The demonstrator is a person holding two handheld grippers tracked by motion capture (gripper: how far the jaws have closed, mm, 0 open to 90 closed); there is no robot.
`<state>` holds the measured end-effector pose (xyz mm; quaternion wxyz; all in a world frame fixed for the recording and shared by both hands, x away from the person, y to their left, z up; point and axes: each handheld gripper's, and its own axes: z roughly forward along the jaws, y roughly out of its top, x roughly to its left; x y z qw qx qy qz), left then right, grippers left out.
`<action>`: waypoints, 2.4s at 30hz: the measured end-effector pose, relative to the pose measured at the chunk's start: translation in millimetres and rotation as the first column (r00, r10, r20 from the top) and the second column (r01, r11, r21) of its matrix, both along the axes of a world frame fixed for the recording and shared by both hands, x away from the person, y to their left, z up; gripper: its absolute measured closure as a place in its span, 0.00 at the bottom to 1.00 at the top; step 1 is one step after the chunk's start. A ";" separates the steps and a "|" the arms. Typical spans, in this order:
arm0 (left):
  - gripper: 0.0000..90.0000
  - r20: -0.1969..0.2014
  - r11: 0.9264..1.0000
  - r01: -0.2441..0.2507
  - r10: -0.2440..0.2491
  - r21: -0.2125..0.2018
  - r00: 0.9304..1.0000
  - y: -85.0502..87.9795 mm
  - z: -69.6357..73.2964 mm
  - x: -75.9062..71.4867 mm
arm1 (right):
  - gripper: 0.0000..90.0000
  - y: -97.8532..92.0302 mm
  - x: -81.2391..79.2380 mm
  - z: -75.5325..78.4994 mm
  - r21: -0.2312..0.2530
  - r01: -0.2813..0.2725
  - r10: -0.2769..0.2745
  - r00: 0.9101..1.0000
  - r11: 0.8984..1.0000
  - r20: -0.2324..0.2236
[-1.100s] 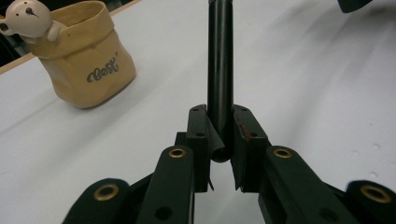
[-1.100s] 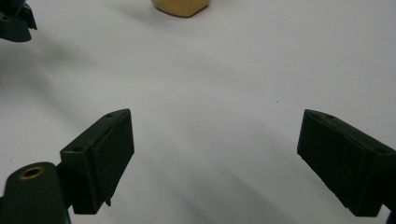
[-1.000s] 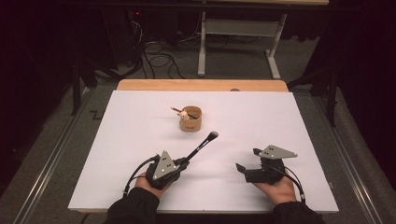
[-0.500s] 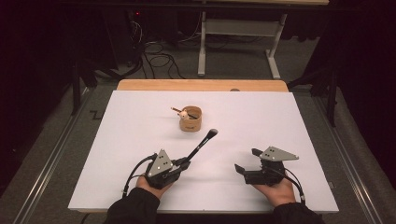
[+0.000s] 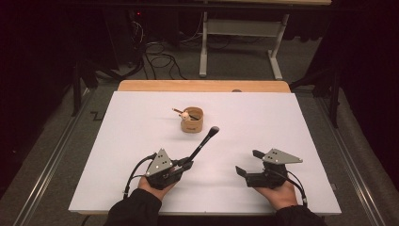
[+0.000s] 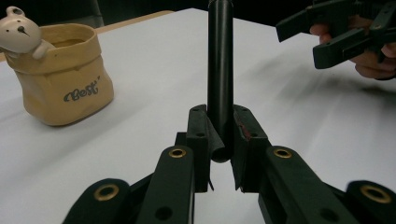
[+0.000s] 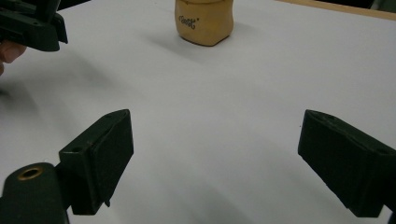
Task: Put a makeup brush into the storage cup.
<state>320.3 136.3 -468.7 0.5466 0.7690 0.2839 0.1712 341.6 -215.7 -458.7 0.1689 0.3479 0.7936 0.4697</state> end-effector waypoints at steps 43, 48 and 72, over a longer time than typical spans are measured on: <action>0.88 0.036 0.999 0.011 -0.010 -0.051 0.999 -28.8 12.2 7.9 | 0.12 1.5 2.7 0.0 0.010 -0.003 0.003 1.000 1.000 -0.001; 0.88 0.031 0.998 -0.007 0.010 -0.067 0.999 -23.0 12.2 10.9 | 0.12 6.3 6.0 8.8 0.004 0.002 -0.002 1.000 1.000 0.010; 0.88 0.011 0.995 -0.051 0.052 -0.088 0.999 -10.6 8.0 20.1 | 0.14 50.9 31.0 24.4 0.042 -0.064 0.063 0.998 0.997 0.018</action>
